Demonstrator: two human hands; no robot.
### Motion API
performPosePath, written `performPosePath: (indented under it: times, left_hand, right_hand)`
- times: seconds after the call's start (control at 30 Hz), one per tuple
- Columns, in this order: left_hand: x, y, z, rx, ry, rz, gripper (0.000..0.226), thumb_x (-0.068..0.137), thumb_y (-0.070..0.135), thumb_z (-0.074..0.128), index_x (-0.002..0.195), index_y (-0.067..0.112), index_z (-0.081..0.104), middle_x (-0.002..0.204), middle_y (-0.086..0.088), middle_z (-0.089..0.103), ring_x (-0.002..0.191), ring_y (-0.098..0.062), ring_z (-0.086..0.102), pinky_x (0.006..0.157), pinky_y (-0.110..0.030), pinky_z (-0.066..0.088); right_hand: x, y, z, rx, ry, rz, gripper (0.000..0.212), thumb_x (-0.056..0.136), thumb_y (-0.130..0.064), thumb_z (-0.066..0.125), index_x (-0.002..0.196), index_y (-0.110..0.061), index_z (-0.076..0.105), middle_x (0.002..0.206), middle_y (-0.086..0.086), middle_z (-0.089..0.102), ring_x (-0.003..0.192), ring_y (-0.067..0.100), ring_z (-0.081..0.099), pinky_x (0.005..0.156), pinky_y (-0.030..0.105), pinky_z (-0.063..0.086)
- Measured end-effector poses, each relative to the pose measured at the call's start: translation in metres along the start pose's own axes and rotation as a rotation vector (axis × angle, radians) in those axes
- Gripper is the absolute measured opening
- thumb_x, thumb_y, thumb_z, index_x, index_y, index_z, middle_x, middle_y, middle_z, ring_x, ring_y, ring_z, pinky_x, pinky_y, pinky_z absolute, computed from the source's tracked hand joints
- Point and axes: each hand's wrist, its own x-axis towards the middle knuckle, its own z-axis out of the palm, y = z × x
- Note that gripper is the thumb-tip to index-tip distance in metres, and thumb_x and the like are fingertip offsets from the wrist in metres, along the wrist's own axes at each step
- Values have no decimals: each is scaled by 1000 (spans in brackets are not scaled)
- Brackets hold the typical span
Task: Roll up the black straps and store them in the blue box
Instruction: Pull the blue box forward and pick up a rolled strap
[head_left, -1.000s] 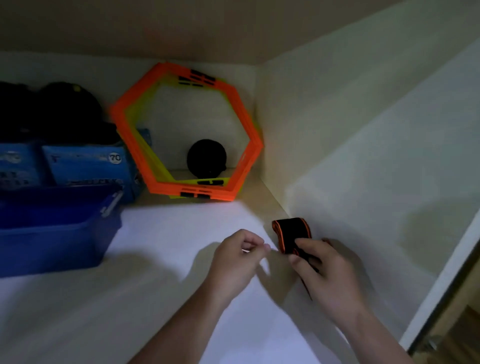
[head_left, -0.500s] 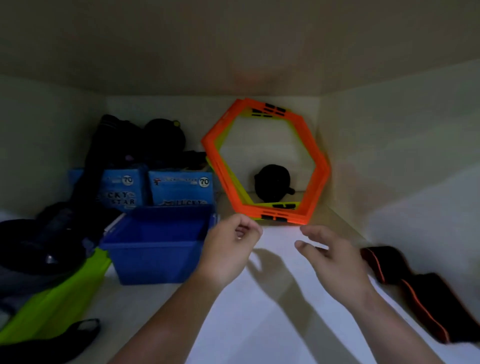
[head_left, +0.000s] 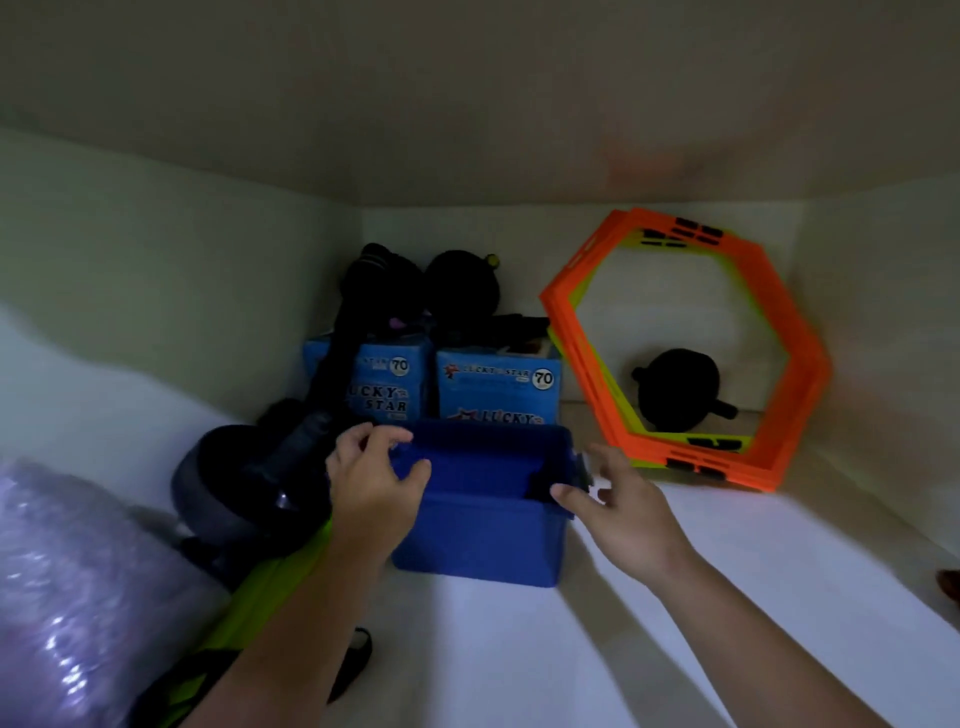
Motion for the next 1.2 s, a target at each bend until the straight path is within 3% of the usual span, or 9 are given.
performPosePath:
  times: [0.13,0.23,0.37,0.43,0.53,0.7,0.83,1.0,1.2]
  left_hand:
    - [6,-23,-2,-140,-148,-152,45,85,35,72,127,32,55,133,-7,44,117,-21,47,97,-32,39]
    - [6,-28,3,-255,-206,-210,47,87,40,71,129,35,52,122,2,55,103,-15,57,81,-27,50]
    - [3,-27,8,-372,-203,-184,42,93,28,69,130,27,51,112,12,58,95,-3,58,69,-12,44]
    - [2,-29,11,-381,-209,-180,44,91,31,71,130,27,52,116,9,60,101,-10,60,76,-17,49]
    - [0,-29,15,-373,-211,-180,48,85,42,74,128,32,54,127,2,61,112,-20,61,95,-42,54]
    - [-19,-7,33,-447,-209,-127,37,88,33,74,122,31,58,105,19,64,87,0,66,68,-20,54]
    - [-45,13,50,-506,-252,-81,34,89,33,74,120,30,59,106,12,68,81,2,70,64,-25,60]
    - [-81,41,66,-561,-320,-72,41,81,41,76,115,31,57,103,1,73,81,-13,75,68,-43,63]
    - [-130,69,62,-568,-312,-82,37,89,31,72,120,33,51,107,7,69,85,-6,71,58,-17,52]
  right_hand:
    - [9,-4,24,36,-44,49,69,86,-43,72,147,-28,42,127,-9,65,111,13,62,85,23,47]
    - [10,-3,30,66,-42,99,67,86,-38,73,146,-26,44,119,-10,63,107,14,59,87,27,45]
    - [10,0,32,146,-5,158,64,84,-34,77,140,-28,48,117,-10,63,108,16,62,91,32,52]
    - [10,2,30,173,13,179,59,83,-31,78,135,-31,49,108,-15,61,105,16,62,94,36,53]
    - [7,6,23,199,20,180,54,83,-29,79,128,-35,50,103,-22,60,101,12,63,94,36,55]
    - [-3,24,-7,219,58,206,67,78,-32,82,137,-34,50,119,-10,66,102,1,61,94,47,57]
    - [-19,45,-44,233,112,246,76,63,-50,84,132,-43,52,123,-7,67,113,14,64,95,47,57]
    - [-55,67,-89,236,173,252,51,63,-53,83,104,-60,54,113,-13,70,111,10,65,94,45,57]
    - [-102,69,-126,211,193,251,54,69,-51,82,112,-58,51,111,-17,69,105,9,69,94,45,57]
